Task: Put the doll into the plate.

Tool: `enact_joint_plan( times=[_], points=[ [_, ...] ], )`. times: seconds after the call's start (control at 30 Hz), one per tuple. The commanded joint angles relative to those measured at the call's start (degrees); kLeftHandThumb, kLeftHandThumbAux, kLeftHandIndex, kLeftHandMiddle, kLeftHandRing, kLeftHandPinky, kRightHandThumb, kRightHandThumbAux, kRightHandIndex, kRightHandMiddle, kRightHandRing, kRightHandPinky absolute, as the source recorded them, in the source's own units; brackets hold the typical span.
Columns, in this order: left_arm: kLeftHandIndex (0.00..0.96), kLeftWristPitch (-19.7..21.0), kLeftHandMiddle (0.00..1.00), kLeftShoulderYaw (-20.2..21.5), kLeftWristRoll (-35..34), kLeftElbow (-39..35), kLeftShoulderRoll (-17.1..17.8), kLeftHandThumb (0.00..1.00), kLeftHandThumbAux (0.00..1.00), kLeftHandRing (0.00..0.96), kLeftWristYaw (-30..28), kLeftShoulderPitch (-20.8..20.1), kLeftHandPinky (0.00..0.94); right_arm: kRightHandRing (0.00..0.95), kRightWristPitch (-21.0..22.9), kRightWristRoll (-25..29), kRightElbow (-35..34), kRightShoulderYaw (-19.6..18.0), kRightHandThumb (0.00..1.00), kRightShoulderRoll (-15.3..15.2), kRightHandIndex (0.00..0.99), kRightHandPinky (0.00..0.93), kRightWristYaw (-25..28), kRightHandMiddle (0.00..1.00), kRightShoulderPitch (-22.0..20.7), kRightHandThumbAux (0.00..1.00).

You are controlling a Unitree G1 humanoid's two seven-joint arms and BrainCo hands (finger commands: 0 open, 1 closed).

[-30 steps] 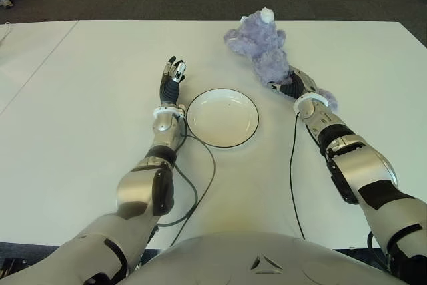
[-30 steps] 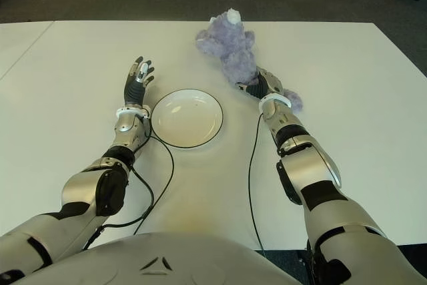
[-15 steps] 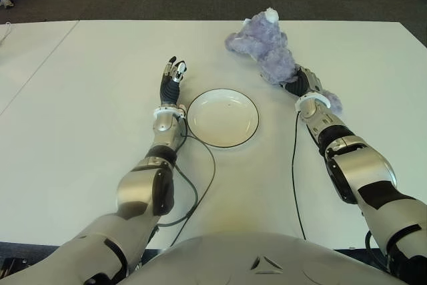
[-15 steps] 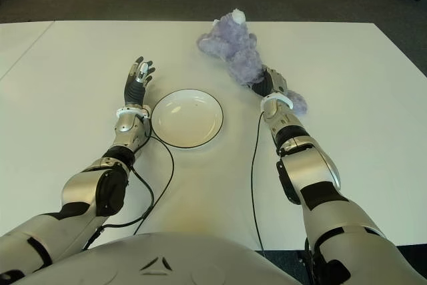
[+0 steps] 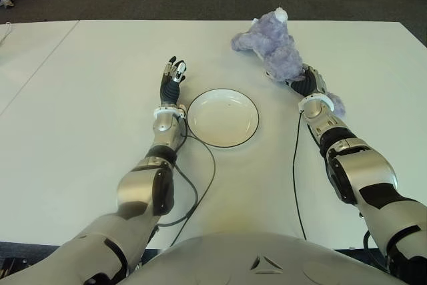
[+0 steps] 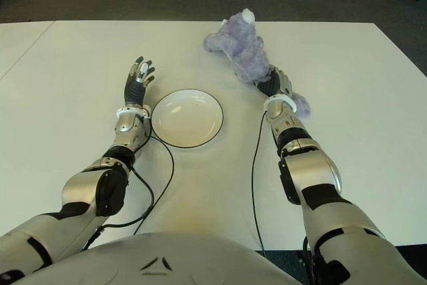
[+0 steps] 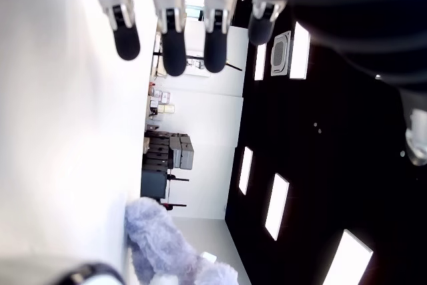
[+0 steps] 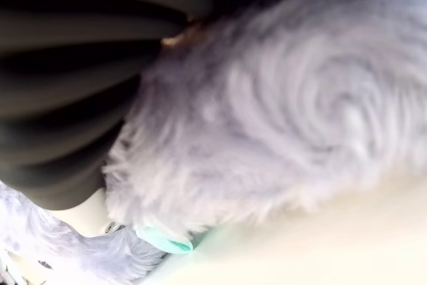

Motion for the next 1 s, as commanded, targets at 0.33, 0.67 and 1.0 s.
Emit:
enact_joint_plan(
  times=[0.33,0.67,1.0],
  points=[
    [0.080,4.32,0.171,-0.47,0.44,7.59,-1.67,0.000,0.379,0.157,1.21,14.73,0.067,0.843,-1.19,3.67,3.31,-5.39,0.462,-0.62,0.693,0.814,-0.49,0.832,4.54,0.719],
    [0.076,4.12,0.171,-0.40,0.38,7.56,-1.77,0.000,0.386,0.158,1.00,14.76,0.091,0.849,-8.05,3.50,0.31,-7.01,0.413,-4.36,0.706,0.813,-3.40,0.840,-0.70,0.738],
    [0.087,4.40,0.183,-0.28,0.43,7.64,-1.94,0.000,0.391,0.173,1.40,14.52,0.099,0.856,-17.90,2.81,-7.53,-7.56,0.378,-6.63,0.730,0.840,-6.50,0.853,-1.03,0.746]
  ],
)
